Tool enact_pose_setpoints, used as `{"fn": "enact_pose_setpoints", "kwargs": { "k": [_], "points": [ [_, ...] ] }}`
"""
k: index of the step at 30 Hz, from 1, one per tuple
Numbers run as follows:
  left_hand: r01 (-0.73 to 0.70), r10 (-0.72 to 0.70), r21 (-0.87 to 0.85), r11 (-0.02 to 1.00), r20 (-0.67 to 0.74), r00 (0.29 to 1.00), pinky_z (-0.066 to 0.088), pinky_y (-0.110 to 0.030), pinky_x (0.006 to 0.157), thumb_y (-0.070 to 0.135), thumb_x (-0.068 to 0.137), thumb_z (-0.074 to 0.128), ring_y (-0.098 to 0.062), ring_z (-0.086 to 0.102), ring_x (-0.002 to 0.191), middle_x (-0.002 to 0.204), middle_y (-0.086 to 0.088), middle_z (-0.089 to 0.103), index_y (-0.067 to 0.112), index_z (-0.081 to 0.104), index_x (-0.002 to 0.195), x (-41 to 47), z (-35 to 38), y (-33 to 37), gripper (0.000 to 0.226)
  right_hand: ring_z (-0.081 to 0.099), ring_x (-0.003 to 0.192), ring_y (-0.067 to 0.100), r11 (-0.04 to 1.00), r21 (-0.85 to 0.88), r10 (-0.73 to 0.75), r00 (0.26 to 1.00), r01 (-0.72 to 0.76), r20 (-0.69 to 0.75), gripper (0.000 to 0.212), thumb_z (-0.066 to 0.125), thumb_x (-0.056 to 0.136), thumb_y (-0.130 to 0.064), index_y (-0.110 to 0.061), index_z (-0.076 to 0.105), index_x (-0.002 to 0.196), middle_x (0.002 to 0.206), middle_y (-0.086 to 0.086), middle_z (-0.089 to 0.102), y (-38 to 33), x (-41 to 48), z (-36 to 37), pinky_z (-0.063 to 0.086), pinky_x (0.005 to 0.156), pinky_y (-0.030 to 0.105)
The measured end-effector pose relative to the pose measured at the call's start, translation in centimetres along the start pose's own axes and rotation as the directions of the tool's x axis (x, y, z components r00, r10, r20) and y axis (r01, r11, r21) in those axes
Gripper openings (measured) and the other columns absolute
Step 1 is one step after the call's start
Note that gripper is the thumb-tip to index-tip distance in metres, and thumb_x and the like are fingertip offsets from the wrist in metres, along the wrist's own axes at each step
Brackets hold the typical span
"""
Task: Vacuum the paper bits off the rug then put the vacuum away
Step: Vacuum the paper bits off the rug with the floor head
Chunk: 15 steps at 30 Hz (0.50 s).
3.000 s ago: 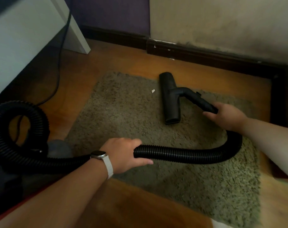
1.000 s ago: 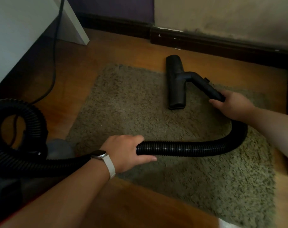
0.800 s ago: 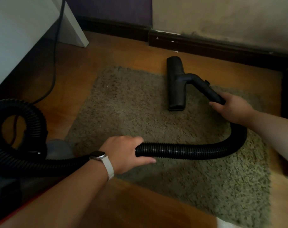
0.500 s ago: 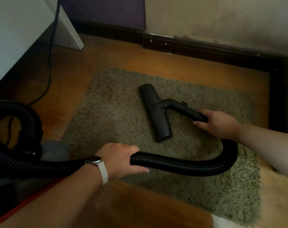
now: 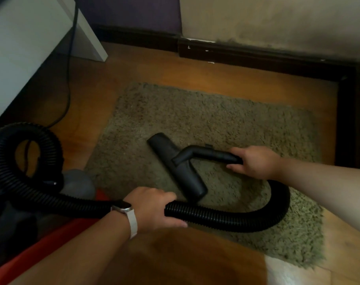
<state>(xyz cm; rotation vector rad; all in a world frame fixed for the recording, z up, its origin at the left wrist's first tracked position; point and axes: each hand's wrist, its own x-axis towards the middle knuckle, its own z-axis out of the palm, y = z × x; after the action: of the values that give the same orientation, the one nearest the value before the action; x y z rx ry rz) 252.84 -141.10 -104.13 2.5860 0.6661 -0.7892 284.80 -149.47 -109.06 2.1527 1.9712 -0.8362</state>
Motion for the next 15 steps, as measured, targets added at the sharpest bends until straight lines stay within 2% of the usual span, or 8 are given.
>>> {"fn": "enact_pose_setpoints", "kwargs": {
  "k": [5,7,9,15],
  "points": [
    [0.043,-0.045,-0.026,0.999,-0.078,0.996,0.048,-0.03,0.071,0.087,0.074,0.044,-0.009,0.06,0.084,0.091,0.013,0.061,0.033,0.052,0.1,-0.4,-0.9,0.5,0.06,0.062,0.064,0.015,0.952,0.222,0.241,0.963,-0.211,-0.12,0.03,0.054,0.095,-0.053,-0.028,0.054,0.111,0.078,-0.004,0.062,1.9,0.5,-1.8,0.051,0.056,0.032],
    [0.046,-0.05,-0.045,0.998,-0.086,0.995,0.045,-0.028,0.066,0.086,0.076,0.044,-0.008,0.057,0.08,0.088,0.014,0.058,0.035,0.051,0.1,-0.7,-1.6,0.6,0.056,0.063,0.062,0.016,0.937,0.24,0.291,0.946,-0.252,-0.144,0.027,0.054,0.095,-0.054,-0.03,0.053,0.108,0.077,-0.002,0.063,2.0,0.8,-3.3,0.054,0.055,0.033],
    [0.041,-0.045,-0.045,0.998,-0.087,0.995,0.042,-0.028,0.066,0.085,0.077,0.044,-0.008,0.055,0.079,0.088,0.014,0.056,0.036,0.049,0.1,-1.1,-2.0,0.5,0.054,0.064,0.061,0.017,0.942,0.229,0.278,0.952,-0.245,-0.126,0.025,0.052,0.096,-0.053,-0.031,0.051,0.106,0.077,-0.001,0.064,1.4,1.0,-4.3,0.054,0.053,0.034],
    [0.055,-0.054,0.041,0.998,-0.03,0.998,0.051,-0.033,0.074,0.084,0.079,0.041,-0.014,0.062,0.09,0.098,0.011,0.061,0.034,0.051,0.109,-2.5,-1.0,-1.0,0.059,0.061,0.062,0.015,0.989,0.082,0.128,0.991,-0.124,-0.047,0.026,0.05,0.098,-0.052,-0.028,0.05,0.109,0.077,-0.003,0.062,-2.3,1.1,-3.1,0.05,0.051,0.032]
  ]
}}
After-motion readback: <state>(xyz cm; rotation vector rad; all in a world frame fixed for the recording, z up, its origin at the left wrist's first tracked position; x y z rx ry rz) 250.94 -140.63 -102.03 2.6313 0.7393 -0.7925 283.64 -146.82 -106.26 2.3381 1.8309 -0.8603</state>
